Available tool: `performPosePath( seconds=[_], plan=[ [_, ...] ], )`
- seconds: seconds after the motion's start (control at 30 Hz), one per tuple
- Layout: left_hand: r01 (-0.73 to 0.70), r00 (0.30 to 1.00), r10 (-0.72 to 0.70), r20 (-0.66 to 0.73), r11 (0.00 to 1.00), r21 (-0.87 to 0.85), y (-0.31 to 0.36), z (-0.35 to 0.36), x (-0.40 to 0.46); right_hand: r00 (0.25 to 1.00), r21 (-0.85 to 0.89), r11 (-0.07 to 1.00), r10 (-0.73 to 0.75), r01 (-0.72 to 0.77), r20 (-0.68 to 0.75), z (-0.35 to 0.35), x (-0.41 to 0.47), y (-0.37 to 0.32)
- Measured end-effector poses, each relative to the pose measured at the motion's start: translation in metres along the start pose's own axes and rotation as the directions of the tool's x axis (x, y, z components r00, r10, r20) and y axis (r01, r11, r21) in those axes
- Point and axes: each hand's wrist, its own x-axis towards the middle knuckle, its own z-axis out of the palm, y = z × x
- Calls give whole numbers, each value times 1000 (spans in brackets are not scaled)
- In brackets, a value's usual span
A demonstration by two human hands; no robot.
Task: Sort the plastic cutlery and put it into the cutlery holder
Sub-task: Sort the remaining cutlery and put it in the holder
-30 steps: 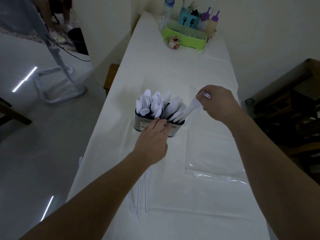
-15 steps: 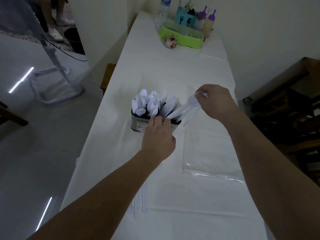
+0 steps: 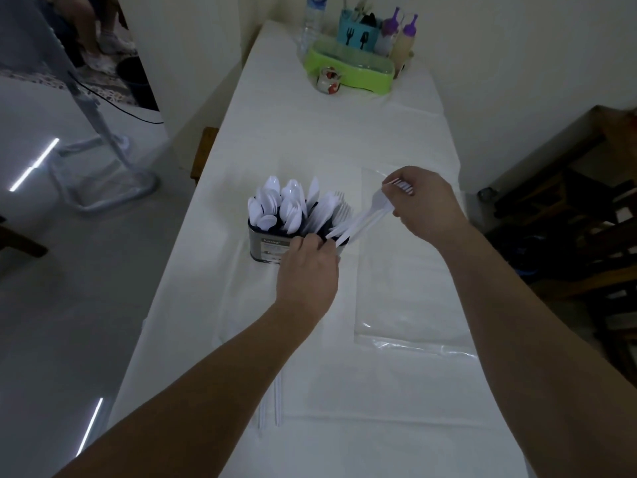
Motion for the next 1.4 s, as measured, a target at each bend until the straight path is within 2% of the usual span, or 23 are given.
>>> performPosePath(
  seconds=[0.17,0.37,0.53,0.9,1.07,1.27,1.4],
  plan=[
    [38,996,-31,79,996,-79,3,-3,13,999,-8,1000,17,-17,38,5,-1,-1],
    [89,992,-73,103,982,-166,7,-6,26,999,-44,999,9,-7,41,9,2,2],
    [139,983,-106,149,964,-228,9,-2,35,1000,-20,1000,-18,18,-10,17,4,-3],
    [154,987,-131,89,919,-364,8,-2,50,992,-5,1000,-31,31,-121,17,15,-9],
    [207,976,-167,139,908,-365,3,-1,51,994,-5,1000,-30,29,-104,26,15,-13],
    [198,978,-158,138,912,-358,1,2,50,997,-46,999,-9,6,-71,32,17,-25],
    [170,982,-127,139,917,-361,0,3,49,998,96,994,53,-49,-35,35,23,-33]
  ],
)
